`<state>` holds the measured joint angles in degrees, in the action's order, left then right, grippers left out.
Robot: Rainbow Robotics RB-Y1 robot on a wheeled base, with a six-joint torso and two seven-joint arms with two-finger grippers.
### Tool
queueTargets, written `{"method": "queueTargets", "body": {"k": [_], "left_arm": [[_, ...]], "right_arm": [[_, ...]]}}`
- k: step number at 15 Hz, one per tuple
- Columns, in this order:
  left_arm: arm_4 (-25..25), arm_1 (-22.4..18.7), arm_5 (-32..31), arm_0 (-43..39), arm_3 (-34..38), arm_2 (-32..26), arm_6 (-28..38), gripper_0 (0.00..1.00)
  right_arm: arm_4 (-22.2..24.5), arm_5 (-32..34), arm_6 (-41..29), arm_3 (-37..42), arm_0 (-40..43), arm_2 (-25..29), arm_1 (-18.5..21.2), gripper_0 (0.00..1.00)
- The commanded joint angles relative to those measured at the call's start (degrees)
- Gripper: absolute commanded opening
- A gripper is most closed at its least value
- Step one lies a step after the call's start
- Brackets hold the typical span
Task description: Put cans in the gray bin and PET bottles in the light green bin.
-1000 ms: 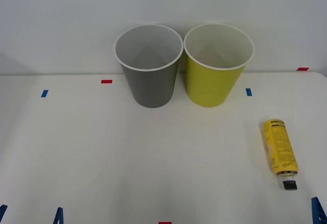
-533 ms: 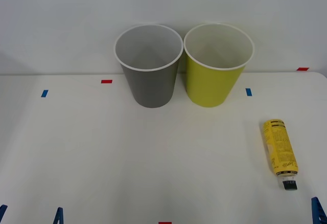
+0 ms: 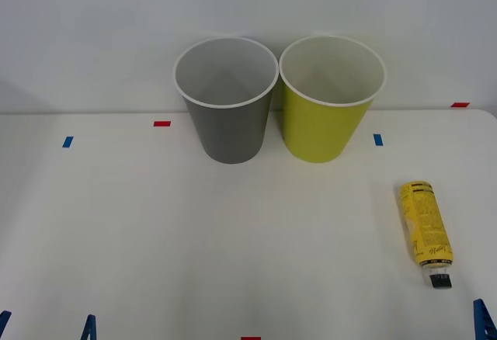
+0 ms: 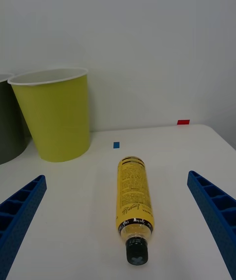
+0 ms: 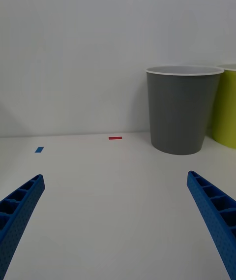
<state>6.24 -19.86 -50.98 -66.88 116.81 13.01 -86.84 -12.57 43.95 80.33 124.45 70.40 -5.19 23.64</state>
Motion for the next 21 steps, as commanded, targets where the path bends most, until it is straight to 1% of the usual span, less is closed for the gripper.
{"method": "queueTargets", "body": {"k": [1,21], "left_arm": [[0.00,0.00,0.00,0.00,0.00,0.00,0.00,1.00],[0.00,0.00,0.00,0.00,0.00,0.00,0.00,1.00]], "right_arm": [[0.00,0.00,0.00,0.00,0.00,0.00,0.00,1.00],[0.00,0.00,0.00,0.00,0.00,0.00,0.00,1.00]]}}
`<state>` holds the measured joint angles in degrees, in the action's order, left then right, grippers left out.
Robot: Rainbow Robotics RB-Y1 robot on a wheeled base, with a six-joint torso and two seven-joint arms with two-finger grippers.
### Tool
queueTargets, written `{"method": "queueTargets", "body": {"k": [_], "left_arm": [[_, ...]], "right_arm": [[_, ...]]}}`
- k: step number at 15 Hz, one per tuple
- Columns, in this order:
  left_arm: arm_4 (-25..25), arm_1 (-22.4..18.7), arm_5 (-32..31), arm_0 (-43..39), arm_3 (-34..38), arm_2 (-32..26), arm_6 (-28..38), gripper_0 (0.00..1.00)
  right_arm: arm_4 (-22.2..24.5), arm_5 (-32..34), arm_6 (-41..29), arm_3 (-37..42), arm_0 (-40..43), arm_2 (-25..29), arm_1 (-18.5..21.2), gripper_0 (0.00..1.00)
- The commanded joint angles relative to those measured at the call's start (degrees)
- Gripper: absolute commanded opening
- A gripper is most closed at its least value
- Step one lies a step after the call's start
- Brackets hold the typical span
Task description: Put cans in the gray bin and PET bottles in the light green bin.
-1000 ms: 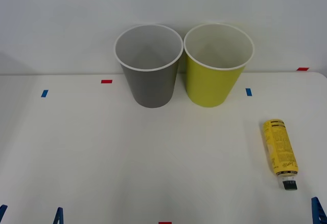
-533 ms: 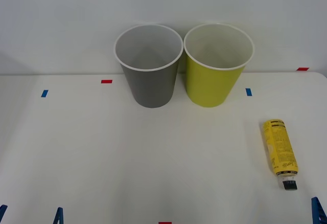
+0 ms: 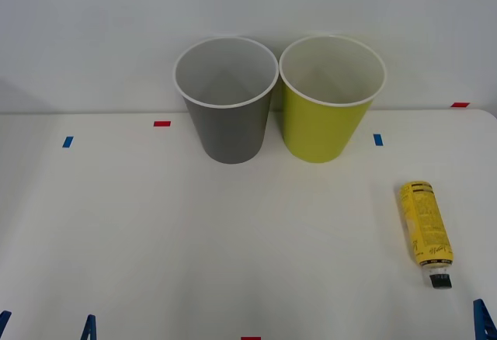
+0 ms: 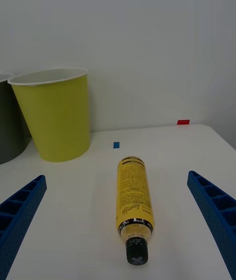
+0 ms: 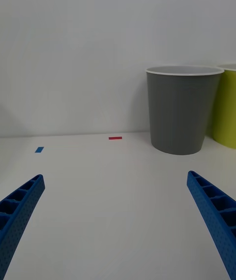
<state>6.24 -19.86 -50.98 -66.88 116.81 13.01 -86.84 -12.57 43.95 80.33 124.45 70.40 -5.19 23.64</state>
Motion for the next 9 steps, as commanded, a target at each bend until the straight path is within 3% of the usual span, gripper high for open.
{"method": "queueTargets", "body": {"k": [1,9], "left_arm": [[0.00,0.00,0.00,0.00,0.00,0.00,0.00,1.00],[0.00,0.00,0.00,0.00,0.00,0.00,0.00,1.00]], "right_arm": [[0.00,0.00,0.00,0.00,0.00,0.00,0.00,1.00],[-2.81,-1.05,0.70,-2.72,-3.08,-1.05,-1.23,1.00]]}}
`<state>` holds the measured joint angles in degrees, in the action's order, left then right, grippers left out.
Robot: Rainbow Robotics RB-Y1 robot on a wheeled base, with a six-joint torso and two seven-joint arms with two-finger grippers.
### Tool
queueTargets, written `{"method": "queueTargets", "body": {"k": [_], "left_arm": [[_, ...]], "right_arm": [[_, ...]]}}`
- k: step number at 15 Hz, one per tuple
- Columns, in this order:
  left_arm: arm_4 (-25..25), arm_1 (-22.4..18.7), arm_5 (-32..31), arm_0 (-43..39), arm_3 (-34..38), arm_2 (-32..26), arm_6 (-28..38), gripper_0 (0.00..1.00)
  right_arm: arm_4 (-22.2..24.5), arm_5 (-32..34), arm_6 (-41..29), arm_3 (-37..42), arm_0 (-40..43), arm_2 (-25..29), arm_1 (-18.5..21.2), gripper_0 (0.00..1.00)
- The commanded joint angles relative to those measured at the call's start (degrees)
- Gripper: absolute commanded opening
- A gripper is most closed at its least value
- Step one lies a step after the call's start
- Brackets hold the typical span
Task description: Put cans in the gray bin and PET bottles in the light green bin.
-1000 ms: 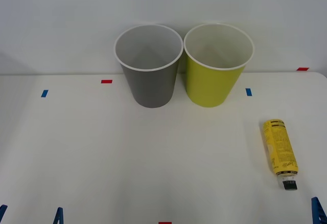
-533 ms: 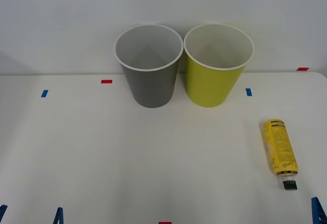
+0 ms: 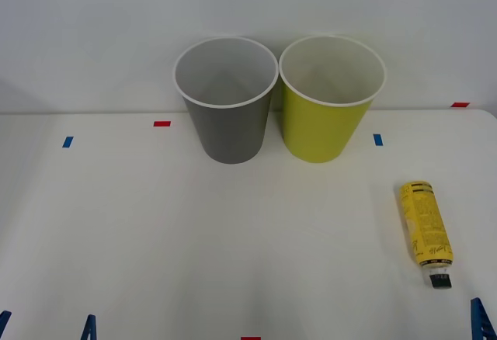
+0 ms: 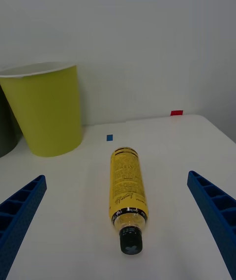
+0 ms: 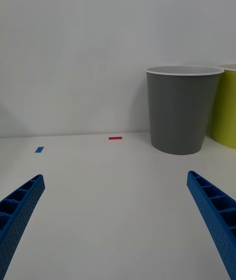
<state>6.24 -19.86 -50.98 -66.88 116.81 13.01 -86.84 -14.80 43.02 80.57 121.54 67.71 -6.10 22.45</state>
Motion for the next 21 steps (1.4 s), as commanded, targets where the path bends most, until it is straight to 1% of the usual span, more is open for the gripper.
{"method": "queueTargets", "body": {"k": [1,3,5,7,8,10,14,15,17,18,21], "left_arm": [[0.00,0.00,0.00,0.00,0.00,0.00,0.00,1.00],[0.00,0.00,0.00,0.00,0.00,0.00,0.00,1.00],[0.00,0.00,0.00,0.00,0.00,0.00,0.00,1.00],[0.00,0.00,0.00,0.00,0.00,0.00,0.00,1.00],[0.00,0.00,0.00,0.00,0.00,0.00,0.00,1.00],[0.00,0.00,0.00,0.00,0.00,0.00,0.00,1.00],[0.00,0.00,0.00,0.00,0.00,0.00,0.00,1.00],[0.00,0.00,0.00,0.00,0.00,0.00,0.00,1.00],[0.00,0.00,0.00,0.00,0.00,0.00,0.00,1.00],[0.00,0.00,0.00,0.00,0.00,0.00,0.00,1.00],[0.00,0.00,0.00,0.00,0.00,0.00,0.00,1.00]], "right_arm": [[-0.23,-0.74,0.82,0.19,-0.91,0.04,0.14,1.00],[-0.06,-1.71,0.91,0.28,-1.61,0.30,0.93,1.00],[-0.06,-6.28,1.00,1.51,-2.49,1.53,1.55,1.00],[-0.32,-13.75,0.91,5.29,-3.46,2.85,1.99,1.00],[-0.76,-19.02,0.73,7.93,-4.60,3.64,2.07,1.00],[-1.20,-27.02,0.29,10.74,-6.89,5.93,1.90,1.00],[-3.13,-39.06,-1.64,11.44,-13.83,9.26,1.81,1.00],[-3.66,-42.05,-3.14,11.97,-15.32,10.14,1.72,1.00],[-3.92,-49.96,-7.62,14.34,-17.70,11.29,1.72,1.00],[-3.84,-53.30,-8.14,15.40,-18.49,11.99,1.72,1.00],[-3.92,-66.75,-8.85,19.18,-21.83,14.10,1.72,1.00]]}}
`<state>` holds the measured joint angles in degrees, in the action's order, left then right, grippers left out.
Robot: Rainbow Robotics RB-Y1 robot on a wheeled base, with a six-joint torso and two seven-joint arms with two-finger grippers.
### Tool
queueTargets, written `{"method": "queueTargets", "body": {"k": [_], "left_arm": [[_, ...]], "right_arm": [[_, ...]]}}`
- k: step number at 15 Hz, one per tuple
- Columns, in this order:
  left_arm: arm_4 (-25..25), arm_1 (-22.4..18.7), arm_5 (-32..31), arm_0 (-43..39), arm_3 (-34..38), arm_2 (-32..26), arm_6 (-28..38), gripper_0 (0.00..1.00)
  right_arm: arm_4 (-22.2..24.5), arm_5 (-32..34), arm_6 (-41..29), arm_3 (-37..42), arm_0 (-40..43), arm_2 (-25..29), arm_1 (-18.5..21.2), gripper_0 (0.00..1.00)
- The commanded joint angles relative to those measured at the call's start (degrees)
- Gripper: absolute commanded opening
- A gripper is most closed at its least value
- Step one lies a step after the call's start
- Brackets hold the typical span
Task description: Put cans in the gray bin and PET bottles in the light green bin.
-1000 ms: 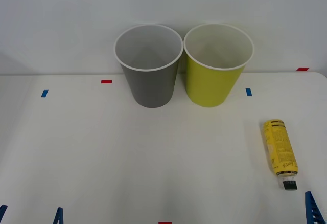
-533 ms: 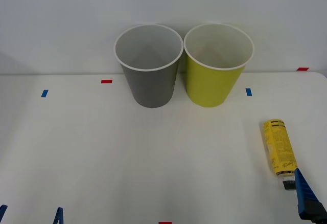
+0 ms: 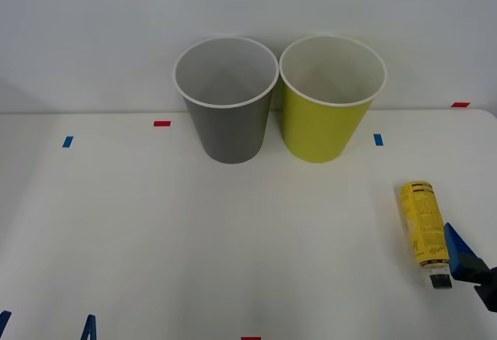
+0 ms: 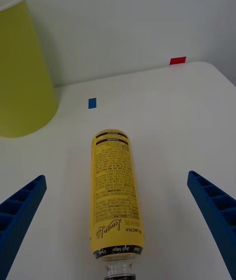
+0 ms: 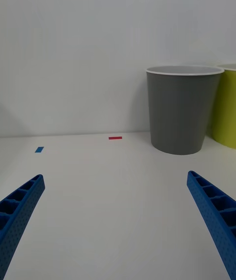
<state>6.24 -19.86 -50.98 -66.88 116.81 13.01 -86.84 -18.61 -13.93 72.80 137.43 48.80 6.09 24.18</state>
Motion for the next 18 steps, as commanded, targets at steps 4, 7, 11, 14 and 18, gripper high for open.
{"method": "queueTargets", "body": {"k": [4,7,11,14,18], "left_arm": [[0.00,0.00,0.00,0.00,0.00,0.00,0.00,1.00],[0.00,0.00,0.00,0.00,0.00,0.00,0.00,1.00],[0.00,0.00,0.00,0.00,0.00,0.00,0.00,1.00],[0.00,0.00,0.00,0.00,0.00,0.00,0.00,1.00],[0.00,0.00,0.00,0.00,0.00,0.00,0.00,1.00]], "right_arm": [[1.74,-26.14,-2.32,4.69,-10.75,2.78,-0.01,1.00],[2.26,-38.10,-2.49,4.60,-17.69,2.96,0.86,1.00],[1.21,-51.10,-3.63,4.51,-25.69,2.96,3.68,1.00],[0.77,-58.49,-4.78,4.51,-30.43,3.05,4.91,1.00],[-3.62,-63.23,-4.42,-0.59,-34.83,3.05,7.02,1.00]]}}
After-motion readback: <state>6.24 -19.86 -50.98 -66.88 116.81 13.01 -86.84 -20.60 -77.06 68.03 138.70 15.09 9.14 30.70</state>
